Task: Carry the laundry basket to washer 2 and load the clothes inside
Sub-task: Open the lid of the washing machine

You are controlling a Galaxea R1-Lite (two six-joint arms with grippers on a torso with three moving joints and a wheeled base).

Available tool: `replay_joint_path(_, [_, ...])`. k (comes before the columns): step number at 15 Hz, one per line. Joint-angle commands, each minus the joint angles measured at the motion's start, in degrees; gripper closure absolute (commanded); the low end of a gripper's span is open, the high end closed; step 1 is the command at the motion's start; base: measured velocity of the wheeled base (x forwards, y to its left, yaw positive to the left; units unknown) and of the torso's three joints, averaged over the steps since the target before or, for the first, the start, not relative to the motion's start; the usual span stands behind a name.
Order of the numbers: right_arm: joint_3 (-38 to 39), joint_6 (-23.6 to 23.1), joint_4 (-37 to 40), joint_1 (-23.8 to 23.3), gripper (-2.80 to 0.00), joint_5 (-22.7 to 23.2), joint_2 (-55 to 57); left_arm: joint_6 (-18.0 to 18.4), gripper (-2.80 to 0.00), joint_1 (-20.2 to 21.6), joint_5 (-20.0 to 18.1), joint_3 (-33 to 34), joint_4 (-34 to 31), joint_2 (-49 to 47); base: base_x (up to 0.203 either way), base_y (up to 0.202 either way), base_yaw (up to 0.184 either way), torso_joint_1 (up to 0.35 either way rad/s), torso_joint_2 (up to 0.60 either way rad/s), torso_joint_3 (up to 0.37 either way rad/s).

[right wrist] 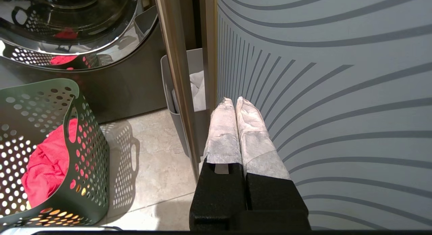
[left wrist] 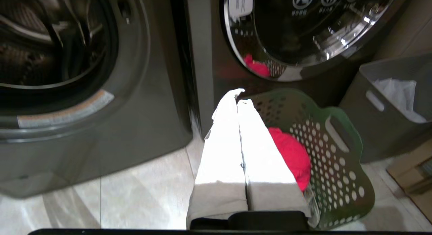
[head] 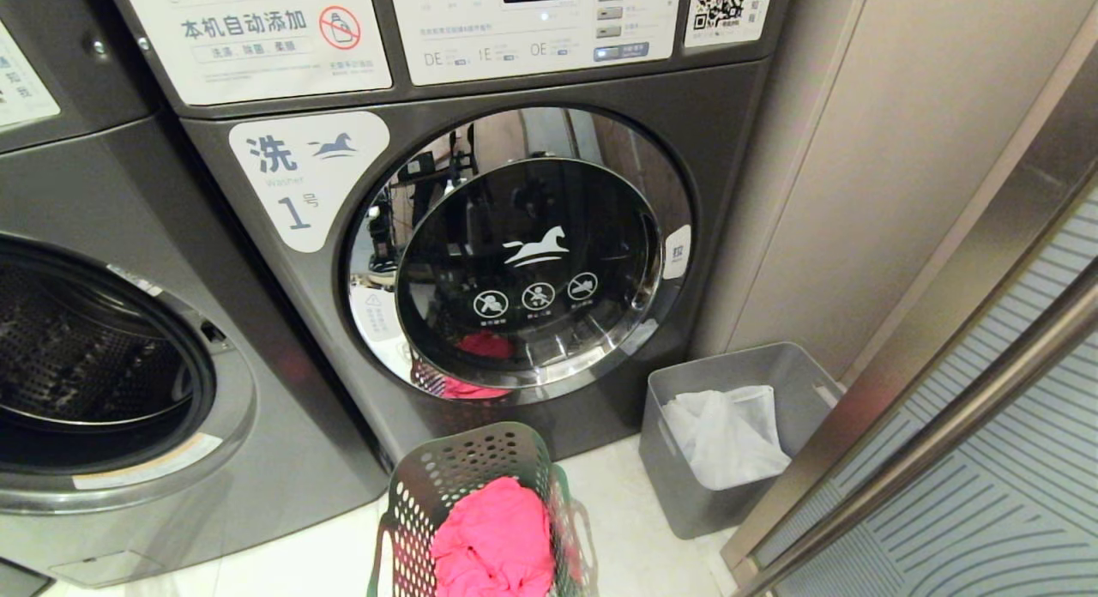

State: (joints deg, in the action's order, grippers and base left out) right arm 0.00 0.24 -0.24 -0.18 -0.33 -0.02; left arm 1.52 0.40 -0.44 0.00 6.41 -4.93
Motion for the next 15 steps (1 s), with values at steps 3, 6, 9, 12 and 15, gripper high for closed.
replay_joint_path(3, [0.0, 0.02, -0.02, 0.01, 0.0, -0.02, 0.02, 0.07, 0.0, -0.05, 0.97, 2.29, -0.25, 1.86, 0.0, 0.0, 0.0, 0.0, 0.0, 0.0])
replay_joint_path(6, [0.0, 0.02, -0.02, -0.02, 0.0, -0.02, 0.02, -0.35, 0.0, -0.02, 1.93, 1.08, 2.8, -2.87, 0.0, 0.0, 0.0, 0.0, 0.0, 0.0])
replay_joint_path(9, [0.0, 0.02, -0.02, 0.01, 0.0, -0.02, 0.02, 2.03, 0.0, -0.14, 9.82, -8.57, 4.78, -16.07, 0.0, 0.0, 0.0, 0.0, 0.0, 0.0])
replay_joint_path(12, [0.0, 0.02, -0.02, 0.0, 0.0, -0.02, 0.02, 3.85, 0.0, 1.6, 30.43, -15.06, 4.73, -32.37, 0.0, 0.0, 0.0, 0.0, 0.0, 0.0])
replay_joint_path(15, [0.0, 0.02, -0.02, -0.08, 0.0, -0.02, 0.02, 1.26, 0.0, 3.4, 47.46, -20.02, 6.47, -52.6, 0.0, 0.0, 0.0, 0.0, 0.0, 0.0])
